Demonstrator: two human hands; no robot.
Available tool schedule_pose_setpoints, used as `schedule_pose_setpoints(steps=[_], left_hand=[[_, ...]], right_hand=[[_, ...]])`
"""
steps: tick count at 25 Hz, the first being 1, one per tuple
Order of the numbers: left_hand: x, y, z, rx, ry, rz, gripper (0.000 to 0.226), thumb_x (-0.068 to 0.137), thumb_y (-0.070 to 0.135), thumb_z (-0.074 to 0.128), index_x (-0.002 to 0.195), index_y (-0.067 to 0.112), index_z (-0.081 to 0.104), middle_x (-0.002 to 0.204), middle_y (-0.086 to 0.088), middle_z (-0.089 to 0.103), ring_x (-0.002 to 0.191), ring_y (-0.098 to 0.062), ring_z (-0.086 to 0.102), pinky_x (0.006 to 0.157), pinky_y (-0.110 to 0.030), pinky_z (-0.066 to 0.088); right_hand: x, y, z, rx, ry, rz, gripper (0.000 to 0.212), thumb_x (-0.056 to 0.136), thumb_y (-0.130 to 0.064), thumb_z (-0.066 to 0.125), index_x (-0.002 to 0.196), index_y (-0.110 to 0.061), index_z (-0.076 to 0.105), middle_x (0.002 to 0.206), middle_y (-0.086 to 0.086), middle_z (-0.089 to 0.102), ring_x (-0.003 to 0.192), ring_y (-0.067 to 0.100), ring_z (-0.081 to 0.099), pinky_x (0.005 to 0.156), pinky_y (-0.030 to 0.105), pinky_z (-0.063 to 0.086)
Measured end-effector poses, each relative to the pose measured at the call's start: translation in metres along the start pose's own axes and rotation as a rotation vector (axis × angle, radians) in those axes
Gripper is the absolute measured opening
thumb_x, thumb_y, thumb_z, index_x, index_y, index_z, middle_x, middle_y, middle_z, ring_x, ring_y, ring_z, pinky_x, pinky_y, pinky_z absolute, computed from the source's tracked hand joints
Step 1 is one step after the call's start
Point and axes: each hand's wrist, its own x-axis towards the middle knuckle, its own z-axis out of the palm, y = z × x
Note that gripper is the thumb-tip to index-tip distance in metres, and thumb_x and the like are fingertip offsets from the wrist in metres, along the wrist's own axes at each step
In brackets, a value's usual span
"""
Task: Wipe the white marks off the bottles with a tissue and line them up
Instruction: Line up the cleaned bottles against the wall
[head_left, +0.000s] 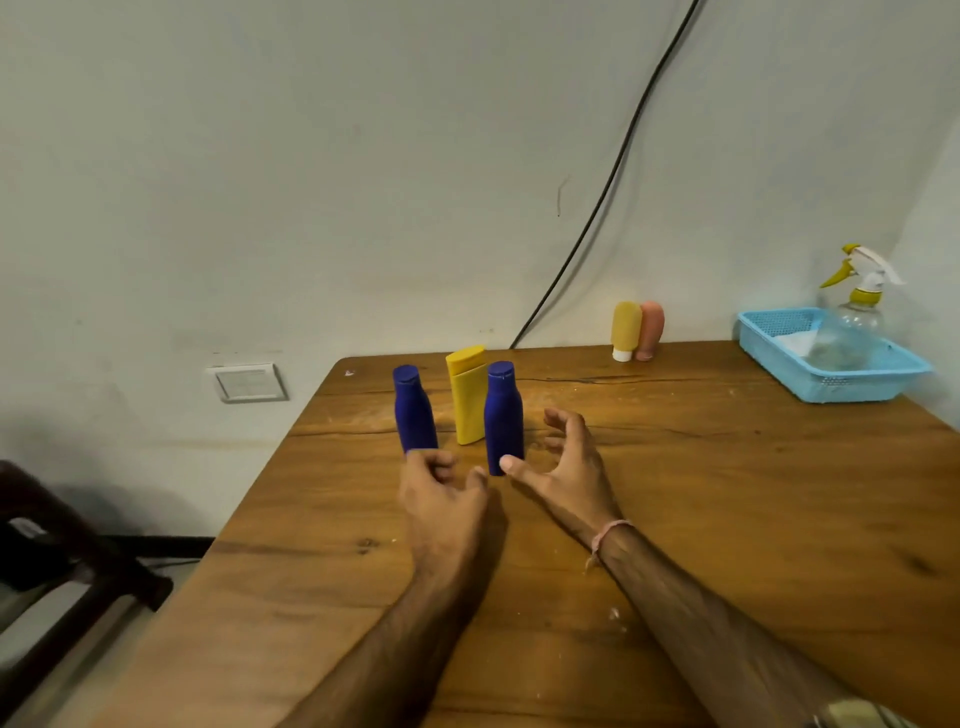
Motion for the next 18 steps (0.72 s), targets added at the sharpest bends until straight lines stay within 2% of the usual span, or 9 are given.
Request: schedule_pose_setpoints(steps=[1,3,5,8,10,12,16,18], left_hand=[[0.019,-0.006,-0.016,0.068,0.042,0.025,0.045,0.083,0.022,0.082,0.117,0.016,0.052,0.117,-0.002,0.054,0.101,-0.017,0.056,0.078,-0.027,0.05],[0.058,-0.018,-0.034,0.227,0.028,0.027,0.078,0.078,0.031,0.088,0.137,0.01,0.041,0.133,-0.008,0.045,0.12,-0.023,0.049,0.097,-0.038,0.05],[0.082,-0.025,-0.042,0.291,-0.051,-0.009,0.092,0.075,0.034,0.09,0.145,0.011,0.036,0.144,-0.011,0.045,0.129,-0.028,0.049,0.104,-0.046,0.049],[0.1,-0.03,-0.042,0.21,-0.228,-0.047,0.079,0.078,0.031,0.087,0.142,0.02,0.042,0.136,-0.003,0.056,0.113,-0.021,0.06,0.084,-0.038,0.056],[0.11,-0.035,-0.042,0.241,-0.293,-0.017,0.059,0.084,0.03,0.081,0.133,0.021,0.05,0.127,-0.001,0.061,0.106,-0.018,0.061,0.087,-0.039,0.056],[0.121,-0.042,-0.046,0.244,-0.278,0.007,0.046,0.088,0.03,0.077,0.127,0.02,0.054,0.124,-0.002,0.064,0.106,-0.018,0.062,0.09,-0.04,0.055],[0.165,-0.04,-0.049,0.244,-0.298,0.04,0.05,0.091,0.03,0.075,0.134,0.017,0.052,0.121,-0.001,0.062,0.103,-0.017,0.062,0.077,-0.028,0.049],[0.194,-0.031,-0.04,0.259,-0.365,0.033,0.055,0.089,0.025,0.077,0.137,0.015,0.052,0.124,-0.003,0.064,0.102,-0.016,0.062,0.08,-0.028,0.05]], right_hand=[[0.0,-0.002,0.009,-0.048,0.008,0.0,0.099,0.069,-0.052,0.088,0.148,-0.027,0.034,0.152,-0.004,0.041,0.132,0.017,0.049,0.105,0.041,0.051],[0.003,-0.008,0.022,-0.123,0.022,0.023,0.108,0.066,-0.055,0.089,0.151,-0.026,0.029,0.156,0.001,0.036,0.139,0.022,0.042,0.11,0.045,0.046],[0.005,-0.014,0.034,-0.196,0.037,0.03,0.108,0.065,-0.055,0.089,0.15,-0.025,0.03,0.153,0.002,0.038,0.138,0.023,0.042,0.112,0.043,0.044],[0.012,-0.016,0.044,-0.276,0.068,0.036,0.095,0.071,-0.053,0.086,0.144,-0.024,0.034,0.146,0.002,0.046,0.133,0.023,0.048,0.11,0.043,0.044],[0.019,-0.012,0.044,-0.236,0.059,0.032,0.082,0.076,-0.046,0.085,0.138,-0.023,0.038,0.139,0.002,0.052,0.128,0.023,0.053,0.106,0.043,0.049],[0.025,-0.009,0.038,-0.196,0.052,0.017,0.075,0.079,-0.039,0.084,0.137,-0.021,0.04,0.137,0.003,0.055,0.124,0.021,0.055,0.102,0.037,0.051],[0.054,0.004,0.009,-0.142,0.126,0.052,0.075,0.083,-0.026,0.083,0.14,-0.018,0.035,0.14,0.009,0.057,0.122,0.025,0.06,0.097,0.035,0.053],[0.076,0.012,-0.007,-0.146,0.147,0.073,0.074,0.085,-0.021,0.081,0.141,-0.018,0.033,0.141,0.011,0.058,0.121,0.026,0.062,0.094,0.034,0.054]])
